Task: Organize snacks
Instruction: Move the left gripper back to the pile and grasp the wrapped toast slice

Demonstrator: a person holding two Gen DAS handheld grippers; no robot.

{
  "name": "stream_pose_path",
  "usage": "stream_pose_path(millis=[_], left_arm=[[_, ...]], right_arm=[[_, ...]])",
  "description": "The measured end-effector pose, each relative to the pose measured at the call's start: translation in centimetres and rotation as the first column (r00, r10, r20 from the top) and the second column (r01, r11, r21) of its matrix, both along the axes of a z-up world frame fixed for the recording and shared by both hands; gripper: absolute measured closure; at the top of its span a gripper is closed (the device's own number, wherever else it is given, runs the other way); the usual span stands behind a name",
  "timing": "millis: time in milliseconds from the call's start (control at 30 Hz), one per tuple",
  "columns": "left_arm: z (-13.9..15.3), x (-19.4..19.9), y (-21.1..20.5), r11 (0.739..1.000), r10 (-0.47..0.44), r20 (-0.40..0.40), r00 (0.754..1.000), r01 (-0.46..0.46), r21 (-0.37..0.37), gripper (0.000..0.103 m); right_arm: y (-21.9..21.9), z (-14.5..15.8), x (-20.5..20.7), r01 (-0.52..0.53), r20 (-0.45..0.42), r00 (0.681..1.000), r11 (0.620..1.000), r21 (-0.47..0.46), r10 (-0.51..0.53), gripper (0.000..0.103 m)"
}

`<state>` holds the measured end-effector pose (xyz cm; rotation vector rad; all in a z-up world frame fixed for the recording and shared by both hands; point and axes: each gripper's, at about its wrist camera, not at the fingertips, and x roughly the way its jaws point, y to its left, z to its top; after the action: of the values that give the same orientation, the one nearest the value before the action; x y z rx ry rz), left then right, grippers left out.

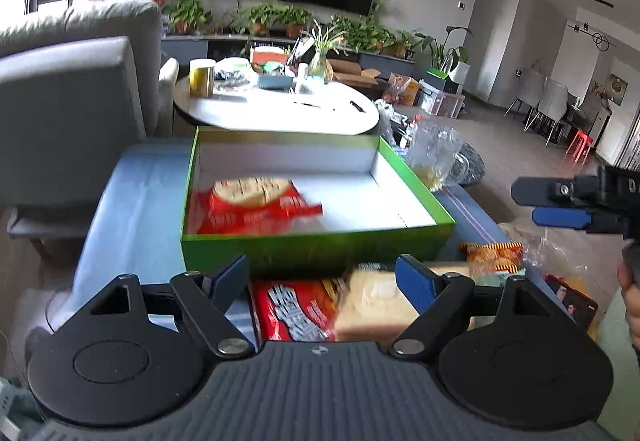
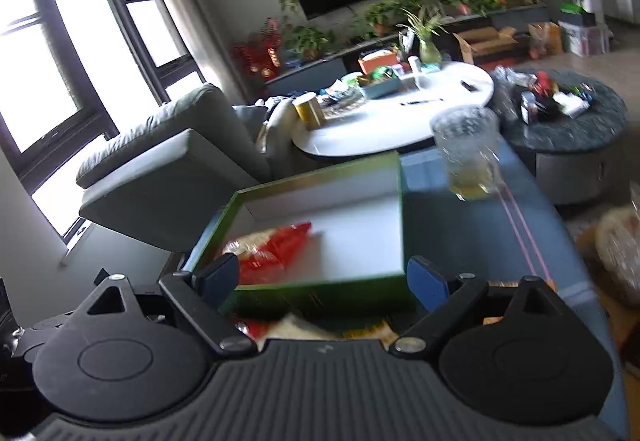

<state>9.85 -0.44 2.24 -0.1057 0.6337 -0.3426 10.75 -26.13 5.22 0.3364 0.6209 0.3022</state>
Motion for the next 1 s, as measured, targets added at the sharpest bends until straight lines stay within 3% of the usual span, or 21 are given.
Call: stream_pose_path(millis=[200,367,633,833,933,1000], left_arm=[[-1.8,-1.5,-0.8,0.999,-0.023,-0.074,0.997,0.019,-0.047,0.024],[-2.5,-2.5,-1.1,0.998,-0.040,-0.088,0.995,0.036,-0.042,0.024],[-3.4,-2.0,-1.5,0.998,-0.031,-0.120,0.992,0.024,-0.061,0.024],[-3.1,-1.6,1.2,0.983,0.157,-0.103,0.982,-0.165,-0.083,0.024],[-2.6,-1.8,3.2,0.964,0.241,-0.086,0.967,-0.249,-0.092,0.024],[-2.3,-1.9,4.0,0.959,0.265,-0.074,0.961,-0.271,-0.085,0.024]], right_arm=[[1.6,-1.4,0.3,-0.069,-0.027,0.997,0.997,-0.027,0.068,0.010],[2.4,-2.7,2.3,-0.068,-0.067,0.996,0.997,-0.035,0.066,0.010],[2.4,-4.0,1.1,-0.090,-0.115,0.990,0.996,-0.024,0.087,0.010],[3.9,-2.9,-1.5,-0.255,-0.126,0.955,0.961,0.102,0.267,0.012],[5.3,-2.7,-3.2,-0.301,-0.114,0.945,0.952,0.059,0.306,0.013],[5.5,-3.0,-3.6,-0.353,-0.120,0.924,0.930,0.102,0.364,0.013]])
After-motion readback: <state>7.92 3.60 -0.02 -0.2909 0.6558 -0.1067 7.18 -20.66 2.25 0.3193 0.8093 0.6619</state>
